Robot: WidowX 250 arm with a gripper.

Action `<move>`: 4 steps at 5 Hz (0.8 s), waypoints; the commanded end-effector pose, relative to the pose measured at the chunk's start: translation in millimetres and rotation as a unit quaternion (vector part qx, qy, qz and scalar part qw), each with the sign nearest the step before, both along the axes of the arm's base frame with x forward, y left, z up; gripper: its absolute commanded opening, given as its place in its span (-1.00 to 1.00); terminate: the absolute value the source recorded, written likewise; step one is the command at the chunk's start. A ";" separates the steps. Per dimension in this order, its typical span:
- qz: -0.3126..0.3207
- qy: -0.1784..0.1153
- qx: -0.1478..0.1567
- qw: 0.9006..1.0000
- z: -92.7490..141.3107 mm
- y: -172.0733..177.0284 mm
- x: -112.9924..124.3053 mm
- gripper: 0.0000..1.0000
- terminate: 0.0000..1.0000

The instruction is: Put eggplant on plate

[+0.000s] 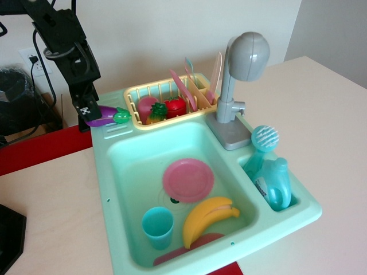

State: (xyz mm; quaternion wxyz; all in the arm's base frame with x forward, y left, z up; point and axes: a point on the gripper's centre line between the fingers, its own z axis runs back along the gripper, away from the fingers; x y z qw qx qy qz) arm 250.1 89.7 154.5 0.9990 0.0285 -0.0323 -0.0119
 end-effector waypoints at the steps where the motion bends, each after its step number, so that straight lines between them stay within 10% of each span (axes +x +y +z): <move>1: 0.000 0.000 0.000 1.000 0.0 0.0 0.0 1.00 -1.00; 4: 0.003 0.008 0.010 1.000 -22.5 -2.4 2.9 1.00 -1.00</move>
